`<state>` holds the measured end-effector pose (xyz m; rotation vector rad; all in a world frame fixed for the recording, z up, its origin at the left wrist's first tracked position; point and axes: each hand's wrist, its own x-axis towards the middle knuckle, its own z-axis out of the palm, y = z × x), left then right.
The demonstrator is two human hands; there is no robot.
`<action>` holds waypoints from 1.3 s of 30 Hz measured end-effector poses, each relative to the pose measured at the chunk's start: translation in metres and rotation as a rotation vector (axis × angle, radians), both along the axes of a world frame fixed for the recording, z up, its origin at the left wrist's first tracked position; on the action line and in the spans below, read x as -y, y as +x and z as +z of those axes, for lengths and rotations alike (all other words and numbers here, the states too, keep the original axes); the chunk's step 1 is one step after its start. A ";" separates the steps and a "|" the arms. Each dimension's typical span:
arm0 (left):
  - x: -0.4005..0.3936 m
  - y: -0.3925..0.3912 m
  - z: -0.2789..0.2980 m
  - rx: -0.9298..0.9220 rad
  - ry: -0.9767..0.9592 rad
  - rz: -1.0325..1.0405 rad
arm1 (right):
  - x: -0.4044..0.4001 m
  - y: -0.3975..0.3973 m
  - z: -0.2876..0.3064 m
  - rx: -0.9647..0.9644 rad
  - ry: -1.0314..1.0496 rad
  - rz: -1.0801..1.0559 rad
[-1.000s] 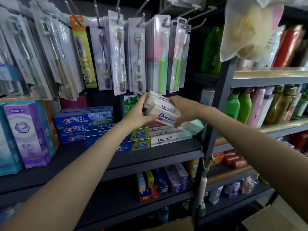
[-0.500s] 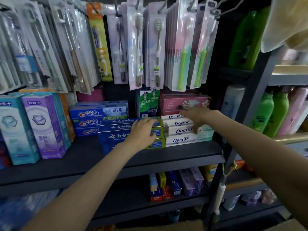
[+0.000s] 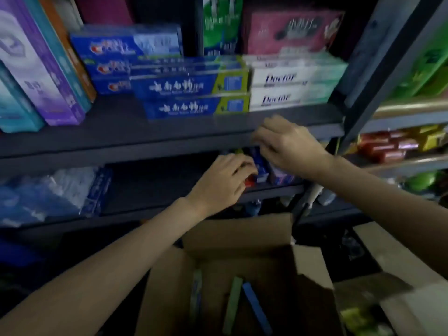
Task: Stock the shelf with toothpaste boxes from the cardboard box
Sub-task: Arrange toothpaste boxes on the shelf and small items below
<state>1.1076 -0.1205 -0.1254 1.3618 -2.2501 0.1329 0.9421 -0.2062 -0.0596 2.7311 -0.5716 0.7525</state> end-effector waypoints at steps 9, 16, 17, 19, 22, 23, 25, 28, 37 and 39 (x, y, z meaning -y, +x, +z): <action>-0.108 0.007 -0.273 -0.004 1.289 0.287 | -0.115 -0.025 -0.359 -0.820 1.181 -0.522; -0.138 0.022 -0.423 0.011 1.337 0.363 | -0.152 -0.049 -0.577 -0.937 1.345 -0.841; -0.138 0.024 -0.435 -0.004 1.336 0.361 | -0.153 -0.047 -0.591 -0.920 1.327 -0.856; -0.138 0.023 -0.450 -0.021 1.330 0.360 | -0.152 -0.040 -0.613 -0.880 1.290 -0.897; -0.133 0.022 -0.454 -0.053 1.303 0.353 | -0.147 -0.026 -0.612 -0.783 1.316 -0.938; -0.130 0.022 -0.449 -0.081 1.309 0.359 | -0.145 -0.021 -0.604 -0.744 1.378 -0.900; -0.124 0.022 -0.431 -0.207 1.374 0.380 | -0.140 -0.006 -0.573 -0.602 1.579 -0.787; -0.114 0.024 -0.383 -0.470 1.487 0.363 | -0.134 0.032 -0.489 -0.222 1.868 -0.674; -0.090 0.085 -0.116 -0.793 1.209 0.204 | -0.115 0.062 -0.187 0.212 2.045 -0.271; -0.090 0.096 -0.064 -0.908 1.159 0.188 | -0.111 0.066 -0.131 0.245 1.999 -0.195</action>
